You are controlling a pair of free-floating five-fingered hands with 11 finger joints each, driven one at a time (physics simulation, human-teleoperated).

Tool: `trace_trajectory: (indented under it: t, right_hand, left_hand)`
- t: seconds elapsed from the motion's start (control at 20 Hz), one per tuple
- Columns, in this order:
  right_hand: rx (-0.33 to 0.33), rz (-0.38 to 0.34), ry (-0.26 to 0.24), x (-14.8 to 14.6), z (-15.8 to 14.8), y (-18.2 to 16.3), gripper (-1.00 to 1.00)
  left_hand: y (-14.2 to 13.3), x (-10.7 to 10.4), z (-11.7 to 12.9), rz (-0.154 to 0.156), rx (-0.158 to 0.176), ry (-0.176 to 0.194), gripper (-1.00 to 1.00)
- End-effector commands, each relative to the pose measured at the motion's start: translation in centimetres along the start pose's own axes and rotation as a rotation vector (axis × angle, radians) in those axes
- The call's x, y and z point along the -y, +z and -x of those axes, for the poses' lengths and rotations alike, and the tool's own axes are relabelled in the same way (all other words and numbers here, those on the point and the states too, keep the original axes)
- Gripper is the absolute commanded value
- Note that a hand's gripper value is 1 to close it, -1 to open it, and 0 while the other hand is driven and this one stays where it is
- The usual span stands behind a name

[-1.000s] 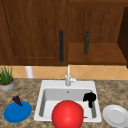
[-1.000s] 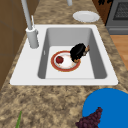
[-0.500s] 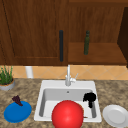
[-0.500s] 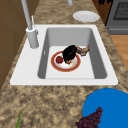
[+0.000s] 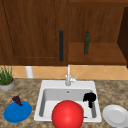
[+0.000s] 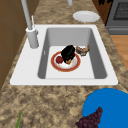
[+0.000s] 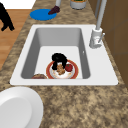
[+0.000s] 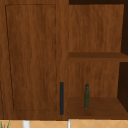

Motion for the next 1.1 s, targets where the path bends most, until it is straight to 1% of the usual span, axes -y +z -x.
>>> trace_trajectory:
  t: [0.0,0.05,0.1,0.15,0.2,0.25,0.3,0.5,0.6,0.65,0.8,1.05]
  right_hand:
    - [0.000,0.000,0.000,0.0,0.0,0.0,0.00]
    - [0.000,0.000,0.000,0.0,0.0,0.0,0.00]
    - [0.000,0.000,0.000,0.0,0.0,0.0,0.00]
    - [0.000,0.000,0.000,0.0,0.0,0.0,0.00]
    - [0.000,0.000,0.000,0.0,0.0,0.0,0.00]
    - [0.000,0.000,0.000,0.0,0.0,0.0,0.00]
    - [0.000,0.000,0.000,0.0,0.0,0.0,0.00]
    - [0.000,0.000,0.000,0.0,0.0,0.0,0.00]
    - [0.000,0.000,0.000,0.0,0.0,0.0,0.00]
    - [0.000,0.000,0.000,0.0,0.0,0.0,0.00]
    - [0.000,0.000,0.000,0.0,0.0,0.0,0.00]
    - [0.000,0.000,0.000,0.0,0.0,0.0,0.00]
  left_hand:
    - [-0.5,1.3,-0.5,0.011,0.010,0.011,1.00]
    - [-0.2,0.8,-1.0,0.017,0.001,0.008,1.00]
    - [-0.3,0.4,-1.4,0.030,-0.007,-0.006,-1.00]
    - [-0.9,-1.4,-2.3,0.014,-0.008,0.023,-1.00]
    - [-0.7,-2.4,-2.4,0.012,0.015,0.031,-1.00]
    - [-0.4,-3.0,-2.7,0.023,0.033,0.045,-1.00]
    - [-0.4,-3.6,-3.1,0.040,0.042,0.053,-1.00]
    - [0.2,-6.0,-3.8,0.065,0.048,0.059,-1.00]
    - [0.8,-6.9,-4.5,0.083,0.050,0.068,-1.00]
    - [1.5,-7.1,-4.5,0.081,0.059,0.076,-1.00]
    - [2.3,-8.3,-5.0,0.079,0.081,0.086,-1.00]
    - [3.6,-9.2,-5.4,0.090,0.103,0.096,-1.00]
